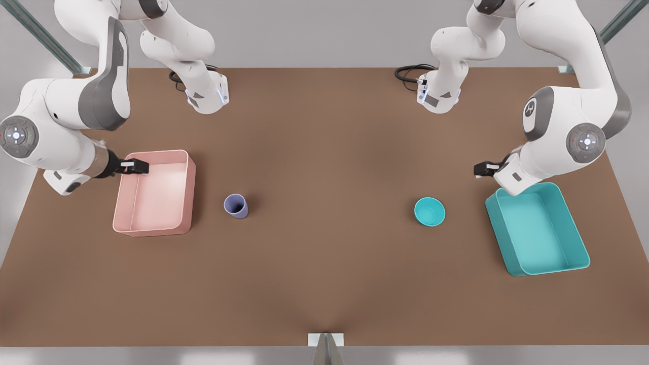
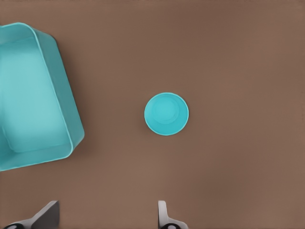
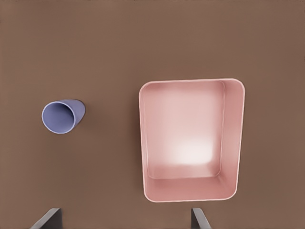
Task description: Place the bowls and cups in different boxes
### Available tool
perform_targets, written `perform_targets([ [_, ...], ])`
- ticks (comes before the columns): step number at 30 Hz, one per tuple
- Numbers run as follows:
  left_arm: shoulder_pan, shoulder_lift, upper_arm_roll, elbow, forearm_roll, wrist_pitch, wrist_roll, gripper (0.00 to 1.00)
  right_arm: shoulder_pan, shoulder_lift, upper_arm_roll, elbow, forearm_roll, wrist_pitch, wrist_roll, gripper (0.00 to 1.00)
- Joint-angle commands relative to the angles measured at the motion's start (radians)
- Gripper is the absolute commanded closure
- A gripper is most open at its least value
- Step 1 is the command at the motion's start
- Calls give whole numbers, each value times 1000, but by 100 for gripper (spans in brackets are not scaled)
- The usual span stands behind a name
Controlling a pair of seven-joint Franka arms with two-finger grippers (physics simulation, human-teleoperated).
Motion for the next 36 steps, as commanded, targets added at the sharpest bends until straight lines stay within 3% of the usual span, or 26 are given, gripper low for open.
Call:
perform_targets([
  [1,0,-1,0,0,0,25,-4,0,0,0,1,0,6,42,-13,0],
  [3,0,36,0,2,0,27,-7,0,1,8,1,0,11,46,-12,0],
  [4,0,134,3,5,-4,79,-4,0,17,62,9,11,1,78,-19,0],
  [6,5,272,4,8,-56,274,-1,0,55,206,10,86,12,183,-10,0],
  [10,54,471,4,17,-132,518,163,0,101,329,10,83,12,355,33,0],
  [13,54,482,4,-85,-142,573,215,0,119,367,12,54,17,410,34,0],
  [18,52,461,3,-222,-142,568,326,0,159,248,12,-206,23,583,82,0],
  [22,48,450,-16,-253,-142,564,326,0,178,165,13,-399,41,735,108,0],
  [24,40,453,-16,-257,-142,570,326,0,196,166,13,-413,43,756,122,0],
  [25,34,455,-16,-257,-144,570,324,8,210,169,13,-420,44,760,159,0],
  [26,32,459,-16,-257,-156,570,323,26,221,177,13,-419,44,769,188,0],
  [27,32,459,-16,-257,-193,565,323,51,236,186,13,-417,46,775,226,0],
  [28,32,458,-16,-256,-194,565,320,66,245,200,13,-419,46,786,255,0],
  [29,32,458,-17,-256,-195,564,315,73,245,205,13,-420,47,789,257,0],
  [30,32,456,-19,-256,-194,564,315,79,244,201,13,-439,47,799,255,0],
  [36,34,430,-19,-247,-184,538,324,79,241,145,13,-594,47,890,254,0],
])
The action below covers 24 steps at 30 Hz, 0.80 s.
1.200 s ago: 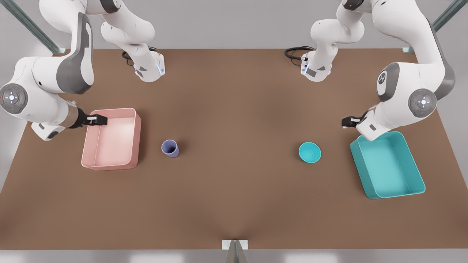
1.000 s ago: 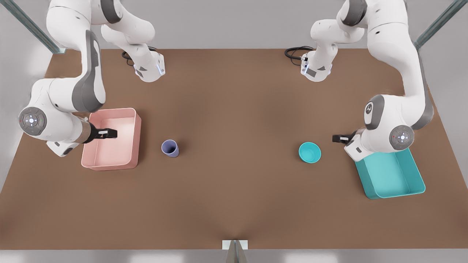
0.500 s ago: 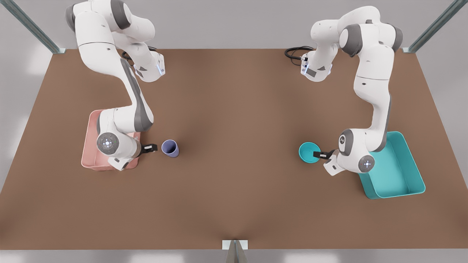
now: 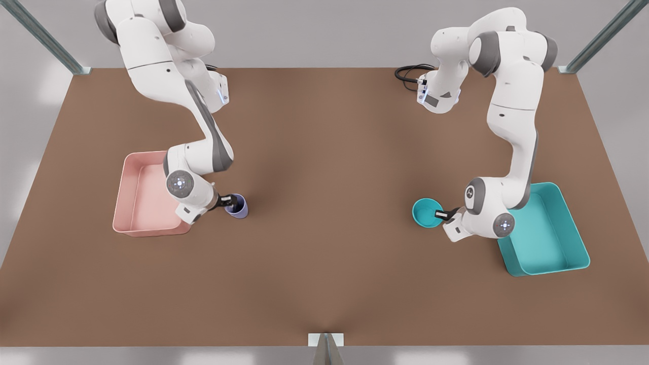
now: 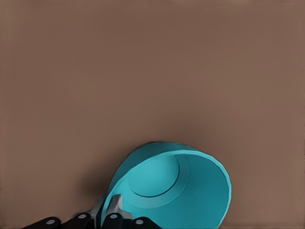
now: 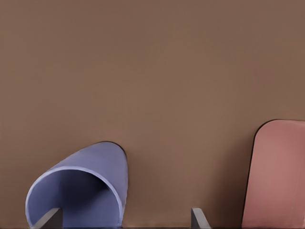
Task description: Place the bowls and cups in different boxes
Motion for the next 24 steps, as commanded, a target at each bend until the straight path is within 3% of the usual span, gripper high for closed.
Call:
perform_targets([
  [1,0,-28,6,4,1,-45,86,79,0,-9,0,-30,2,85,110,0],
  [3,2,-88,74,67,3,-128,84,79,3,5,0,-32,2,86,110,0],
  [5,32,-94,157,297,7,-309,81,79,3,17,0,-32,2,91,110,0],
  [7,62,-88,178,380,147,-372,83,79,2,29,0,-32,2,91,110,0],
  [15,256,-5,193,380,200,-291,84,79,2,83,0,-32,0,106,110,1],
  [16,259,2,193,380,200,-278,84,79,2,91,0,-30,0,108,110,6],
  [20,295,70,195,377,200,-197,112,79,3,92,0,-24,0,112,110,64],
  [23,301,131,195,375,200,-111,114,79,17,94,0,-10,0,101,112,79],
  [24,304,146,195,375,202,-108,114,79,17,95,0,-6,0,98,112,79],
])
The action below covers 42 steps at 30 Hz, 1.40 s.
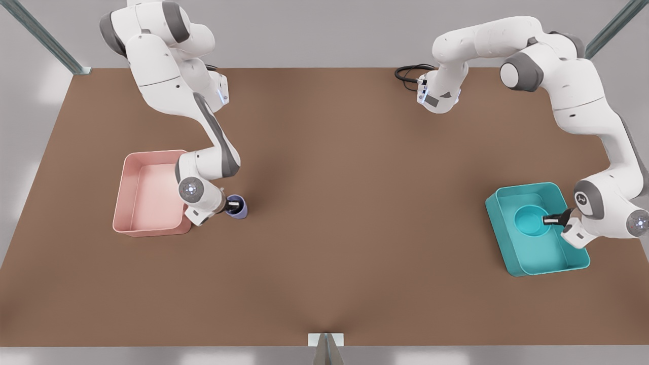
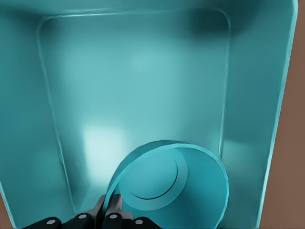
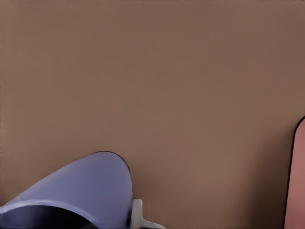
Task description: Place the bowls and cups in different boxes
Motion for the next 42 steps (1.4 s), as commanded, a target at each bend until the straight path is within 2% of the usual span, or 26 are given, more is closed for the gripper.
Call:
perform_targets([
  [1,4,21,0,1,-1,82,46,79,5,0,0,4,-16,-5,48,79],
  [4,20,50,0,0,-2,122,65,79,-1,-8,0,67,-16,-49,33,79],
  [5,21,52,0,0,-2,121,66,47,-6,-15,-2,125,-16,-101,23,79],
  [6,23,50,0,1,-4,121,75,1,-32,-14,-3,191,-16,-164,-22,79],
  [8,21,12,-3,3,-4,105,77,0,-92,-34,-3,222,-14,-187,-179,79],
  [9,20,-51,-3,4,-2,26,77,0,-133,-57,-6,224,-16,-218,-288,79],
  [11,-77,-255,-17,9,59,-186,-22,0,-210,-113,-11,224,-16,-267,-484,79],
  [14,-278,-508,-86,-49,87,-280,-153,0,-288,-218,-14,225,-16,-396,-630,79],
  [16,-303,-566,-153,-81,85,-275,-257,0,-347,-238,-15,218,-19,-428,-693,79],
  [18,-326,-617,-181,-85,65,-335,-250,0,-394,-195,-22,213,-31,-422,-693,79],
  [29,-339,-583,-236,-75,29,-386,-235,0,-422,-9,-26,159,-36,-109,-698,79],
  [39,-329,-583,-236,-81,26,-392,-231,0,-420,44,-25,153,-31,-54,-698,77],
  [40,-329,-583,-236,-81,26,-393,-231,0,-420,54,-23,155,-26,-55,-698,29],
  [41,-329,-583,-236,-81,26,-393,-231,0,-420,52,-22,155,-25,-61,-698,0],
  [42,-329,-583,-238,-81,26,-393,-231,0,-420,52,-22,155,-25,-61,-698,0],
])
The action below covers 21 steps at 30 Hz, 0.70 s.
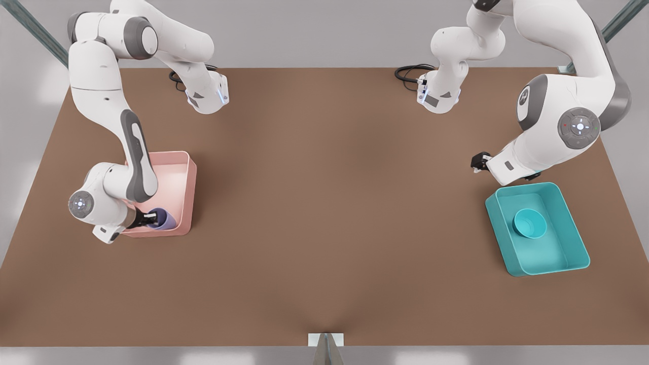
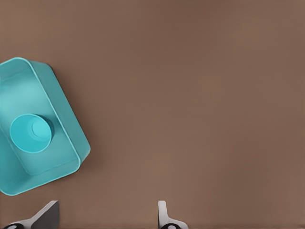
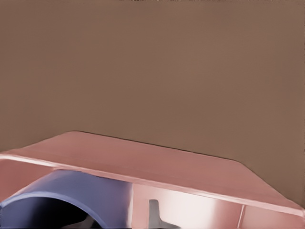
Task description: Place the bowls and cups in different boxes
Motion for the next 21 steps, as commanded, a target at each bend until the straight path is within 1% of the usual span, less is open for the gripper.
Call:
perform_targets([
  [1,0,-1,-1,0,0,-6,-50,0,0,0,1,1,33,10,-129,0],
  [19,-5,14,-4,0,2,-24,-55,0,-1,-33,4,39,42,-25,-149,0],
  [21,-3,16,-4,0,2,-24,-55,0,-1,-56,4,51,48,-74,-149,0],
])
